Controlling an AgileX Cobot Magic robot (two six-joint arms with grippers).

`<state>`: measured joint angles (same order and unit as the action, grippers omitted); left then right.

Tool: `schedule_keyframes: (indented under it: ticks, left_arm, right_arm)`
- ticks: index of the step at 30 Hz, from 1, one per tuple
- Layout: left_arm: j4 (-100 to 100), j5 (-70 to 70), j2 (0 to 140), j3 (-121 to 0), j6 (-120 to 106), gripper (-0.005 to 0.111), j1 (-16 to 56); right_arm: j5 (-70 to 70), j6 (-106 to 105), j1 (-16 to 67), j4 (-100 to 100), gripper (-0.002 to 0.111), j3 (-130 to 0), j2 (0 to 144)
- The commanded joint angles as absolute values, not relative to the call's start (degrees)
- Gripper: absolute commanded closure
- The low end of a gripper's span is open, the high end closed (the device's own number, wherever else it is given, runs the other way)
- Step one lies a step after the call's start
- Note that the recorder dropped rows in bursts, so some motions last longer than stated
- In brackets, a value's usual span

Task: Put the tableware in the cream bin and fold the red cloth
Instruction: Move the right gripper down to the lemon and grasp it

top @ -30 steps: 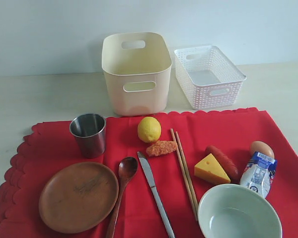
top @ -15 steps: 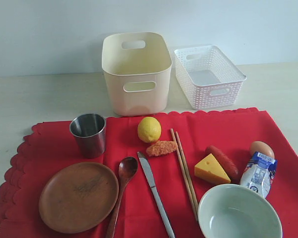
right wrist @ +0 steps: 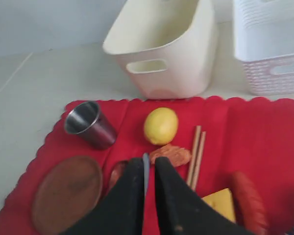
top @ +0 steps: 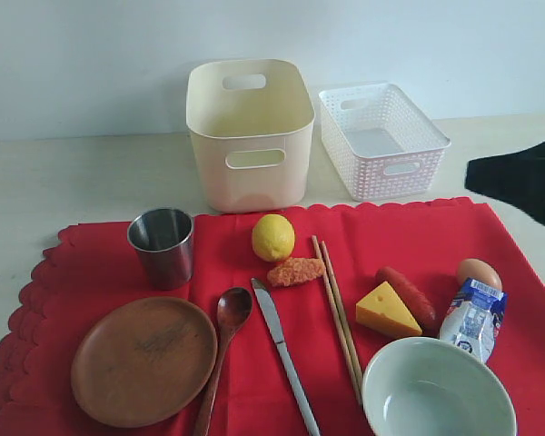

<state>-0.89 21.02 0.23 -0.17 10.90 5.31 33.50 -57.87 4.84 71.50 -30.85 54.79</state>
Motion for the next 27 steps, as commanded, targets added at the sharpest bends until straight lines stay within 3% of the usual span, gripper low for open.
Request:
schedule_keyframes:
  ticks: [1,8,19,27]
  left_arm:
    - [-0.97,20.54,0.00,0.00,10.93,0.107,5.25]
    - [-0.97,20.54,0.00,0.00,10.93,0.107,5.25]
    - [-0.97,20.54,0.00,0.00,10.93,0.107,5.25]
    - [-0.97,20.54,0.00,0.00,10.93,0.107,5.25]
  right_arm:
    - [40.30,-67.11,5.08,78.01,0.085,-31.23,59.58]
    - [39.13,-72.14,9.68,79.76,0.064,-31.94,67.58]
    - [33.08,-72.28,23.71,75.92,0.060,-42.08,82.67]
    - [21.48,-54.53,28.67,52.87,0.032,-53.36,94.34]
